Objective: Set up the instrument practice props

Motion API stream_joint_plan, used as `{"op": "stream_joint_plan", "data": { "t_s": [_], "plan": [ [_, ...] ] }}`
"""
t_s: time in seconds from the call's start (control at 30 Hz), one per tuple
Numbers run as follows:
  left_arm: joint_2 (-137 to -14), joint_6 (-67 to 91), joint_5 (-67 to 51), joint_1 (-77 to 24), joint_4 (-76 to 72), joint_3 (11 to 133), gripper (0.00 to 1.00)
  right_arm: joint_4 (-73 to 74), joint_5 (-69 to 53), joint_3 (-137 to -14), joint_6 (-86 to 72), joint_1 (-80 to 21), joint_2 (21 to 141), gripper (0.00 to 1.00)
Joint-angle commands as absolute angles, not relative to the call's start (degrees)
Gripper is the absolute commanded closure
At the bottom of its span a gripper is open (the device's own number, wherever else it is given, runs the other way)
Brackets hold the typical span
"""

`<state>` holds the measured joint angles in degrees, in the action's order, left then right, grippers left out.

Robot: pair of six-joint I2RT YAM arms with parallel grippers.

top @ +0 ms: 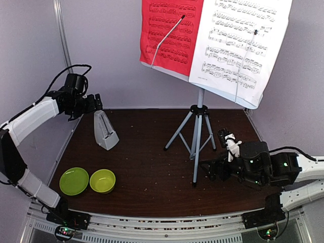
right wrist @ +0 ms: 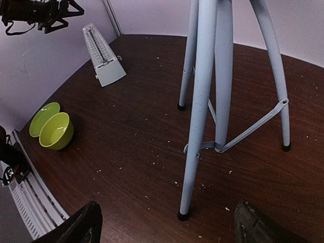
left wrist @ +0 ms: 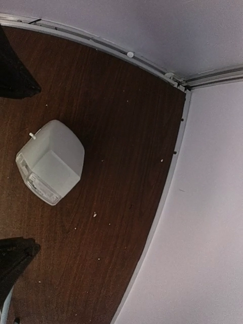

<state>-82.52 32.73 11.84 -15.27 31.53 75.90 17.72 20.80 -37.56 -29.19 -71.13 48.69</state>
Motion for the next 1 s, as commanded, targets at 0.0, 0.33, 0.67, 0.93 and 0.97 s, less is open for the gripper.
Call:
{"op": "stream_joint_plan", "data": {
  "t_s": [0.0, 0.33, 0.67, 0.93, 0.97],
  "plan": [
    [-88.72, 39.93, 15.0, -15.28, 36.63, 84.41, 0.02, 19.46, 28.23, -39.97, -34.79, -71.54, 49.4, 0.06],
    [-101.75, 51.43, 16.25, -15.25, 52.4, 97.25, 0.02, 28.53, 37.1, -43.1, -44.55, -71.28, 50.28, 0.0],
    [-104.69, 54.66, 15.03, -15.38, 54.32, 95.66, 0.11, 37.07, 42.08, -47.6, -51.67, -71.27, 52.81, 0.0],
    [-104.6, 55.17, 13.32, -17.65, 55.12, 97.29, 0.28, 29.86, 41.73, -41.44, -50.95, -71.19, 45.81, 0.0],
    [-104.59, 55.3, 13.21, -17.99, 55.61, 97.56, 0.31, 29.21, 41.75, -40.74, -50.95, -71.11, 45.16, 0.0]
  ]
}}
